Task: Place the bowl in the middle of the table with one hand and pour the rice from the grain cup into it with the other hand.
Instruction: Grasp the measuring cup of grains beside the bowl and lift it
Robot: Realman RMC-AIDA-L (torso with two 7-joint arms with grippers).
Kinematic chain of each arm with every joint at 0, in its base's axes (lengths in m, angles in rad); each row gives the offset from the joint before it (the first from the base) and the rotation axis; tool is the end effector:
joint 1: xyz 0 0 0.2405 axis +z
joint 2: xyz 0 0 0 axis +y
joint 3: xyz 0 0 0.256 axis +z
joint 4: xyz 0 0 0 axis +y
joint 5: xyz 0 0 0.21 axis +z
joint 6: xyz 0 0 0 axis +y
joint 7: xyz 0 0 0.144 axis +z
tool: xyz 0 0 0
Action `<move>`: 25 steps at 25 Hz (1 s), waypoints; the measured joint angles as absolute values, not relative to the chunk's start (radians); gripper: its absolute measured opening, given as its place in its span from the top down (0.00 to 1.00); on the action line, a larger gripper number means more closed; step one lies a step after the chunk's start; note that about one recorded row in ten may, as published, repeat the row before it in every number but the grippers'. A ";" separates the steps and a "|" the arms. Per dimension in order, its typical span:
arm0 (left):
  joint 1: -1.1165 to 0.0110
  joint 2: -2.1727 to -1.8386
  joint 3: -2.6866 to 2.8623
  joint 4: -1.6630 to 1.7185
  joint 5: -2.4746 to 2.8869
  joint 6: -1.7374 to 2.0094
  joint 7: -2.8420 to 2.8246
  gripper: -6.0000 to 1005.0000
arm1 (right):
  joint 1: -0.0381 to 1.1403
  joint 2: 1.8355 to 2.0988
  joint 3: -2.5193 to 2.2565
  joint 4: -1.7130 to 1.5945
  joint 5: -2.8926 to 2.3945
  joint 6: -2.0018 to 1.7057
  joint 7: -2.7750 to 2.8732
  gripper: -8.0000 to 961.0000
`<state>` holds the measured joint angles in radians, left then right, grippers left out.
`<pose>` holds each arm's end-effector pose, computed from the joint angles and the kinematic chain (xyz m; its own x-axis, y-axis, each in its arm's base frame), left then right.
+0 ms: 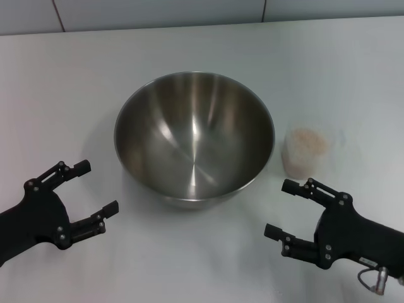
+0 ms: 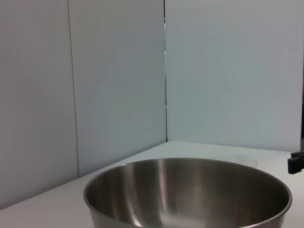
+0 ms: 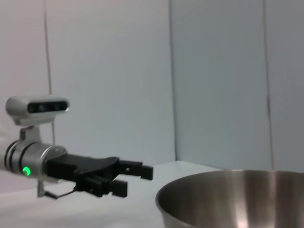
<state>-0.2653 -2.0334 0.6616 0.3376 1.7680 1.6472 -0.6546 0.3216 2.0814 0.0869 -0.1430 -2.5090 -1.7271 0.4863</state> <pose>-0.3319 0.2304 -0.0113 0.7911 0.0330 0.6108 0.3456 -0.8481 -0.4017 0.3135 0.2007 -0.0524 0.7156 -0.0482 -0.6968 -0.3728 -0.8700 -0.3226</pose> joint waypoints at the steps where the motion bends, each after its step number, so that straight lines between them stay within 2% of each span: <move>1: -0.265 -2.034 0.662 0.337 1.768 1.647 -0.657 0.13 | 0.299 2.083 0.116 -0.116 -2.509 -1.727 0.473 0.15; 4: -0.265 -2.034 0.660 0.337 1.768 1.648 -0.658 0.13 | 0.261 2.085 0.171 -0.075 -2.509 -1.723 0.447 0.15; 11: -0.265 -2.034 0.656 0.337 1.761 1.649 -0.666 0.13 | 0.041 2.091 0.456 0.166 -2.509 -1.630 0.217 0.15; 14: -0.265 -2.034 0.654 0.337 1.759 1.654 -0.671 0.13 | -0.002 2.092 0.512 0.215 -2.506 -1.592 0.176 0.15; 20: -0.268 -2.033 0.648 0.337 1.759 1.659 -0.675 0.13 | -0.052 2.092 0.506 0.358 -2.330 -1.466 0.001 0.15; 25: -0.273 -2.026 0.642 0.337 1.758 1.662 -0.682 0.13 | -0.036 2.092 0.408 0.407 -2.149 -1.423 -0.125 0.15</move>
